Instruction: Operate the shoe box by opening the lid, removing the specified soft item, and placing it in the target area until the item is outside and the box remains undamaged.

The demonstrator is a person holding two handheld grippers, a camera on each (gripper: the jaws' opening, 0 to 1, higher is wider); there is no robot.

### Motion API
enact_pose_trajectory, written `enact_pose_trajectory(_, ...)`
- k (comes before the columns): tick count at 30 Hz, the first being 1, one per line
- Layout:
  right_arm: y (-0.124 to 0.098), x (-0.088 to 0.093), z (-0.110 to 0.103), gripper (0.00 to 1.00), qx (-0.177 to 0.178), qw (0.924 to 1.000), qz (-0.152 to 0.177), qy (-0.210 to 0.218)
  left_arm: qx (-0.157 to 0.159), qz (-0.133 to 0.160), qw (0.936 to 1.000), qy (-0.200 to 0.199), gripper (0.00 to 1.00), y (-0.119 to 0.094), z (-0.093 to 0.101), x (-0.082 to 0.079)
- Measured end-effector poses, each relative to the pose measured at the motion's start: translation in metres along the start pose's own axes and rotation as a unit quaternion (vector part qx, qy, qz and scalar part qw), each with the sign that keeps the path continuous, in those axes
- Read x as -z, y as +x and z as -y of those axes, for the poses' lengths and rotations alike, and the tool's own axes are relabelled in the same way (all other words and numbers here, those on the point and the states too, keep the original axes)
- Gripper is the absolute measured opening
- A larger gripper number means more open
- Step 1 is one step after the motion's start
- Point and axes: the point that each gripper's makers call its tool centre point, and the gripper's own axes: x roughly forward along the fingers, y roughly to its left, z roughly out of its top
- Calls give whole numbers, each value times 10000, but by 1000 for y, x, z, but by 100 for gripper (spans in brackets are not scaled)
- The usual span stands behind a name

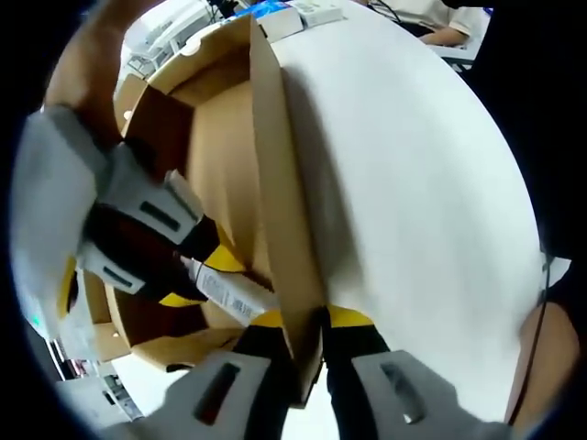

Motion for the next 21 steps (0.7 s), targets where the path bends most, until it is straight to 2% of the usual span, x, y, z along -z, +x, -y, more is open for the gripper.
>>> enact_pose_trajectory(2, -2, 4, -2, 27, 28, 9998, 49, 178, 0, 1, 10000, 4, 9, 0, 0, 0)
enact_pose_trajectory(3, -4, 8, -3, 27, 85, 9990, 72, 433, 1, 1, 10000, 2, 9, 0, 0, 0)
enact_pose_trajectory(4, -6, 10, -2, 26, 100, 9989, 101, 453, 1, -3, 10000, -1, 9, 0, 0, 0)
enact_pose_trajectory(7, -12, 21, -4, 23, 278, 9953, 100, 919, 5, -10, 10000, 0, 9, 0, -1, 0)
enact_pose_trajectory(15, -25, 38, -24, 21, 465, 9897, 161, 1346, 5, -8, 10000, 1, 9, -1, -2, 1)
enact_pose_trajectory(21, -33, 47, -37, 21, 635, 9816, 257, 1784, 5, -1, 10000, 3, 9, -2, -3, 1)
